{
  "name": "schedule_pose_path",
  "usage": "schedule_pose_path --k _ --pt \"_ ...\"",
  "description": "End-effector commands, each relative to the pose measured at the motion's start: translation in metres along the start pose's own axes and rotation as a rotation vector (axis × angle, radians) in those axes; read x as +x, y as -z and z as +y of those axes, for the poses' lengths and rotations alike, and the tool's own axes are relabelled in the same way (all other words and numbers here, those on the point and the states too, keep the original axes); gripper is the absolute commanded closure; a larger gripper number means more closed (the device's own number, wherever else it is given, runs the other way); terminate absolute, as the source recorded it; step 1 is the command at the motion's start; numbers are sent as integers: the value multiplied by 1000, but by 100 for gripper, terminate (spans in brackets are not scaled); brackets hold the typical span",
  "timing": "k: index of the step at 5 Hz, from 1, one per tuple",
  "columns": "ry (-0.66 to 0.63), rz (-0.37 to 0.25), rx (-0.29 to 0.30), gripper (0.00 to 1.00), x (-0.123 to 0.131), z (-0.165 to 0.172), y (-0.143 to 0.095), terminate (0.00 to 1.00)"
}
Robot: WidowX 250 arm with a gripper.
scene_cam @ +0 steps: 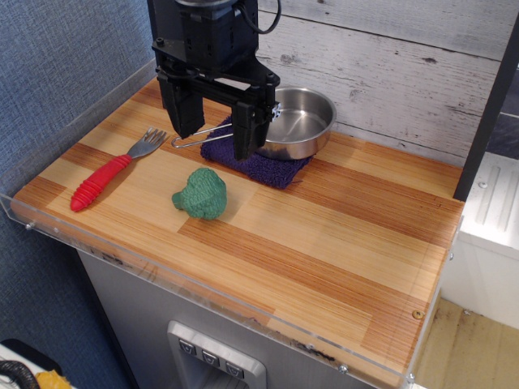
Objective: Move the fork to the top right corner of the table.
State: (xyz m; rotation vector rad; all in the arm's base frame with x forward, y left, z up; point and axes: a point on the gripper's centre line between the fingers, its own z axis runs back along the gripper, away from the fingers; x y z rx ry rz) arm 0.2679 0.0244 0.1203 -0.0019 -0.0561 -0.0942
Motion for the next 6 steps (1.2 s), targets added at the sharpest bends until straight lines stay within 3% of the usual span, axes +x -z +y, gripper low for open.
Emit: schedule_pose_path --k 1,3,4,6 --pt "0 0 0 0 0 0 0 0" --pt "-89 28 49 0 -16 63 17 0" --pt "-125 23 108 0 -27 108 21 0" --pt "-192 -23 223 0 -37 161 40 0"
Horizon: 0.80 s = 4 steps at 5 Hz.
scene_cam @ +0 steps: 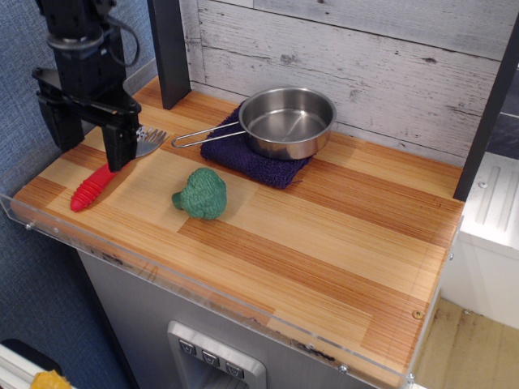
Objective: Move the fork to the top right corner of the table.
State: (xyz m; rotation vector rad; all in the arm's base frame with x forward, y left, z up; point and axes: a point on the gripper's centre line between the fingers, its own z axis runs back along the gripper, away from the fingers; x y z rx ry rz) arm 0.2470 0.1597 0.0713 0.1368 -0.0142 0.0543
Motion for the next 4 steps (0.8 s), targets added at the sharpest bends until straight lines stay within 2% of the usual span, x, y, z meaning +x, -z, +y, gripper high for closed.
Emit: schedule_pose_path --k 1,2,4 --pt "-63 -102 61 0 7 39 9 0" --pt "-80 -96 49 0 13 42 21 0" --pt "-130 -97 -37 0 19 41 39 0"
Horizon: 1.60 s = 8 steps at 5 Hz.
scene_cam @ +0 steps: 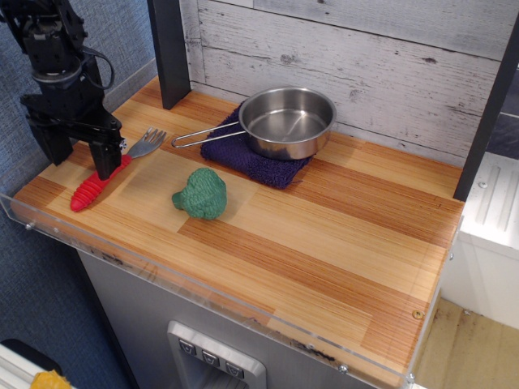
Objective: Move the fork to the top right corner of the table.
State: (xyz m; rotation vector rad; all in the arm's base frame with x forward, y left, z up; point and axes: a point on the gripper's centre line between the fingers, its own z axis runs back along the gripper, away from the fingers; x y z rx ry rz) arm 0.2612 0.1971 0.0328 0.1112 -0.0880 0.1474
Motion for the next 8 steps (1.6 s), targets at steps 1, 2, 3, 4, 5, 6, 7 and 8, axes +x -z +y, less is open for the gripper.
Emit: schedule_pose_path --k 1,2,3,4,5,6,7,8 --pt "-48 -17 -39 0 6 7 5 0" --pt "-52 -4 -48 0 6 3 10 0" --pt "-50 -11 -57 100 4 -4 6 0" --pt "-38 -12 -59 100 1 -10 0 0" --pt "-52 -50 -82 100 -5 -9 -18 0" --pt "-64 -85 -93 100 -11 -11 -46 0" --pt "-35 -131 -120 100 -15 -27 -86 0" --pt "31 -128 -157 100 -14 -62 -112 0"
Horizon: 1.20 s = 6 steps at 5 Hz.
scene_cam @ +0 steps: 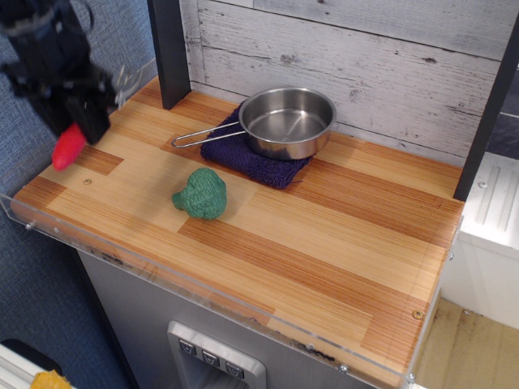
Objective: Move the fork to the top right corner of the table.
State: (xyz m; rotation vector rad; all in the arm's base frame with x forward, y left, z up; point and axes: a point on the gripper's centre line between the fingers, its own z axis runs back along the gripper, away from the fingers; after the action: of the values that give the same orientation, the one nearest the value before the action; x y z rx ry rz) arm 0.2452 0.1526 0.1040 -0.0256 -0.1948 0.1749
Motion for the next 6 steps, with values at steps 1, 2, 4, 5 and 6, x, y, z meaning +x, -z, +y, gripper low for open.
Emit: schedule_pose_path --k 1,2,4,5,6 --pt "130 14 -68 100 2 -83 -35 0" --pt "210 46 -112 100 3 -133 -24 0" --pt "188 59 -33 100 33 -190 17 0" --pt "135 54 -9 100 52 -197 45 0" --pt "141 76 -16 100 63 -212 71 0"
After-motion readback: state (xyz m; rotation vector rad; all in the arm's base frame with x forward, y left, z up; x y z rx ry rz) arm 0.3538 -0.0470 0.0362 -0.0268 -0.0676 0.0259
